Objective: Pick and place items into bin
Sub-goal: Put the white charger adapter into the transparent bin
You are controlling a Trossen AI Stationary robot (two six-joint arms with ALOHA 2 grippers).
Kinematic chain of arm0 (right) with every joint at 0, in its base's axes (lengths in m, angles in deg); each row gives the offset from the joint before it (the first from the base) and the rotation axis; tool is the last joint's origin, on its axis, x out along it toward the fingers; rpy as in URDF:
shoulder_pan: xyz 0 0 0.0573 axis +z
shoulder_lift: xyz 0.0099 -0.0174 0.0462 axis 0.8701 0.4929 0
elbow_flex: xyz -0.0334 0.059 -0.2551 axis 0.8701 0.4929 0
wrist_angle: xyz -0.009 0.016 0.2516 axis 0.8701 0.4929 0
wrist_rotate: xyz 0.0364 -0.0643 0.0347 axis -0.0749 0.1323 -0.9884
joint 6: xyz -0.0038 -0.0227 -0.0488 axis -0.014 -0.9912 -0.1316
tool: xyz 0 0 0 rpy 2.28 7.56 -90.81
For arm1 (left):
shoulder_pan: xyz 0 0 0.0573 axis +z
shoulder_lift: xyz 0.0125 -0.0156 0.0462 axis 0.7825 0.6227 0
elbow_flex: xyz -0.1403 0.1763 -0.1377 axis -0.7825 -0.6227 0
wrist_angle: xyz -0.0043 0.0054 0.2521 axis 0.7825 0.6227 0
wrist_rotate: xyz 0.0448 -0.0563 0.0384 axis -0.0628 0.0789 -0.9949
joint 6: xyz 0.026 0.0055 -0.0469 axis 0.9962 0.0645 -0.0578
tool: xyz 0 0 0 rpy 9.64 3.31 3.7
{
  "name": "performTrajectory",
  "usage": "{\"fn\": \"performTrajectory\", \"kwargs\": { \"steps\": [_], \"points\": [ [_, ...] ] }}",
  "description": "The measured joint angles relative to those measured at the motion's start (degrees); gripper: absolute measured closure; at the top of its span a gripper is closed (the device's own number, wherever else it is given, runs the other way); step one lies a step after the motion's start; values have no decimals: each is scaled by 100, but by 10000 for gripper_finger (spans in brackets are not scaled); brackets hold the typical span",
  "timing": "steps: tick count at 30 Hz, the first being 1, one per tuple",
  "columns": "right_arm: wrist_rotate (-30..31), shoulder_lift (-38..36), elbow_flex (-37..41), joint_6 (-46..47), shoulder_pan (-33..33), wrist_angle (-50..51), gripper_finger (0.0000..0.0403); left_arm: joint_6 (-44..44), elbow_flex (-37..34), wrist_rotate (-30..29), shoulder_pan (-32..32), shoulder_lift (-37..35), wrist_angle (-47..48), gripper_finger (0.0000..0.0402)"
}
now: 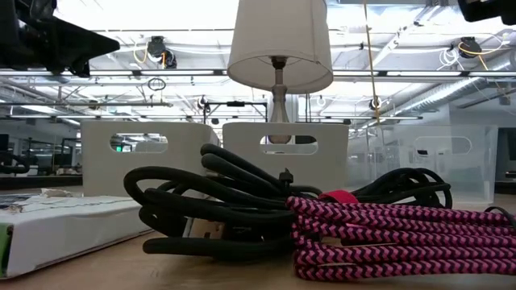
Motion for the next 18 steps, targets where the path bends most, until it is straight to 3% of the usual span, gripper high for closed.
{"fn": "performTrajectory", "kwargs": {
  "steps": [6, 13, 18],
  "points": [
    [-10, 113, 1, -271, -128, -159, 154, 19, 0, 0, -1, 0, 14, 394],
    [-586, 207, 322, -273, -233, -670, 154, -25, 0, 0, 0, 0, 16, 394],
    [-606, 183, 522, -365, -231, -782, 154, -31, 0, 0, 0, 0, 18, 394]
  ]
}}
